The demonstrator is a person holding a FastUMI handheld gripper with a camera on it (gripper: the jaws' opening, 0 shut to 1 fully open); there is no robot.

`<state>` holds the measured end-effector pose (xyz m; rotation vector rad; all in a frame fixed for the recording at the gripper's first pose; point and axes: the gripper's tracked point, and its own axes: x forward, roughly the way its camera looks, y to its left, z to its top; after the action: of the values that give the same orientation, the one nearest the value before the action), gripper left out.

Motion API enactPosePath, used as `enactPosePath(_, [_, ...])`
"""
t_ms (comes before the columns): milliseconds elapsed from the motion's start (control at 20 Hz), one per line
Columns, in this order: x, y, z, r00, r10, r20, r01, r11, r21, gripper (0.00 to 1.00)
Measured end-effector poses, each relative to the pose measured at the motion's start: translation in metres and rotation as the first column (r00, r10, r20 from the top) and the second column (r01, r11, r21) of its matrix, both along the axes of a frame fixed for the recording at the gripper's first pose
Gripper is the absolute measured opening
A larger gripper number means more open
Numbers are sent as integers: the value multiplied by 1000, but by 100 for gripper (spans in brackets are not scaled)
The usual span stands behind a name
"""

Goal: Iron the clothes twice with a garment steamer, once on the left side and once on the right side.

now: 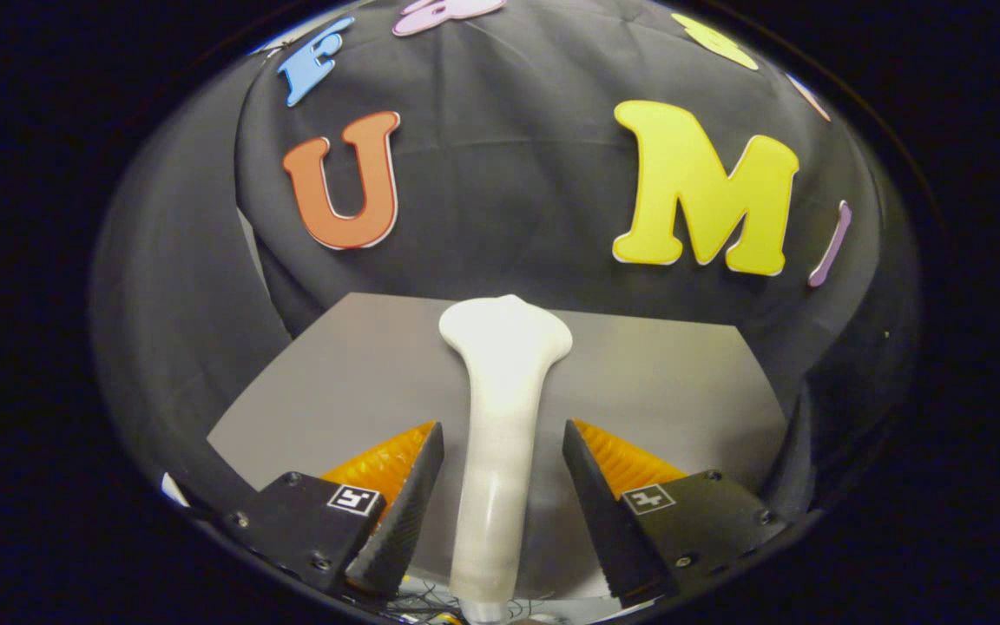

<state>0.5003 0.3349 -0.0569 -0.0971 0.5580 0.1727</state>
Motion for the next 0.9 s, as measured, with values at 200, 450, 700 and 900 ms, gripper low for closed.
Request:
enactPosePath(200, [10,0,-15,997,-33,-68,34,999,21,64])
enactPosePath(450, [15,5,-14,995,-53,-85,53,999,-4,45])
enactPosePath(700, [13,8,-5,999,7,-43,-3,996,90,38])
enactPosePath(900, [-5,4,28,997,42,61,-51,987,155,37])
